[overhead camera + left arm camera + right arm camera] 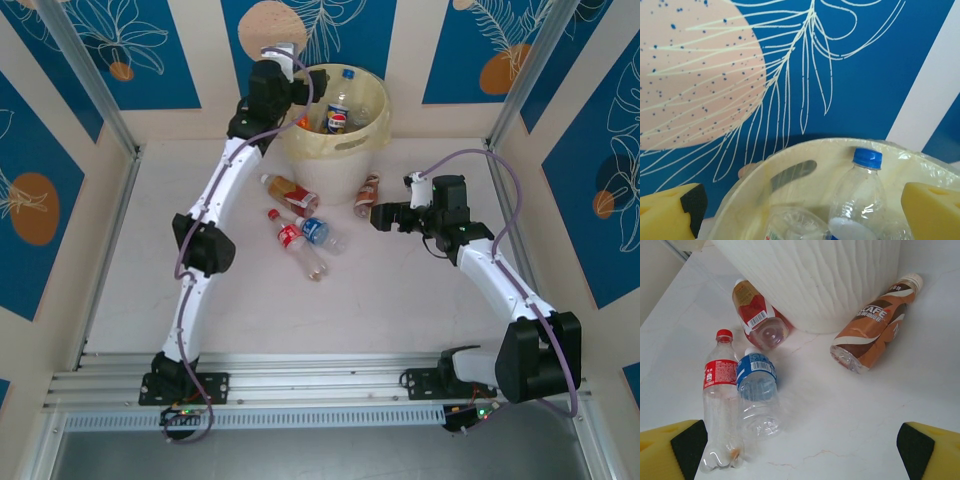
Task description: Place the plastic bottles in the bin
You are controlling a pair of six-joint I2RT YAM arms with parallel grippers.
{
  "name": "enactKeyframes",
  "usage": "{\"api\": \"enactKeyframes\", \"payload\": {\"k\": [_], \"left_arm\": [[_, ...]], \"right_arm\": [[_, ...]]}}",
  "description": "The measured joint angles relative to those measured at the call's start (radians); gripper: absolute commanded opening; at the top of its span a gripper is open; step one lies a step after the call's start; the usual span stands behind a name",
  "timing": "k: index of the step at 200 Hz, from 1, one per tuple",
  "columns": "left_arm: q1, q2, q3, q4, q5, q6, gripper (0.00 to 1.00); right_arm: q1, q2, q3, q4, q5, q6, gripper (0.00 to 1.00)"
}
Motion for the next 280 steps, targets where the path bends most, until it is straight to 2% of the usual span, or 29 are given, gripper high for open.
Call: {"api": "enactKeyframes", "payload": {"k": [65,124,140,163,182,230,280], "left_arm": [[0.013,-0.151,0.001,-0.243,0.143,-0.068,1.00],[0.013,-0.313,-0.159,-0.330,0.224,-0.097,1.00],[0.012,-0.386,-0.308,-0.307,0.244,-0.117,1.00],[0.009,-0.526,-0.629,-0.191,0.249,-0.149,1.00],[0.008,-0.601,-0.814,-0.108,0.246,-0.183,1.00],[0.006,-0.785,-1.186,0.090,0.210,-0.343,1.00],[-0.042,-0.944,-1.420,0.060,0.071,-0.492,1.00]], "right_arm": [[-0.014,0.000,0.000,0.026,-0.013,0.004,0.99],[-0.016,0.000,-0.029,0.087,-0.036,0.039,0.99],[-0.016,0.000,-0.043,0.090,-0.047,0.048,0.99],[-0.016,0.000,-0.046,0.090,-0.059,0.064,0.99],[-0.016,-0.002,-0.046,0.090,-0.063,0.076,0.99],[-0.016,-0.068,-0.097,0.143,-0.066,0.121,0.99],[-0.016,-0.087,-0.111,0.146,-0.061,0.140,0.99]]}}
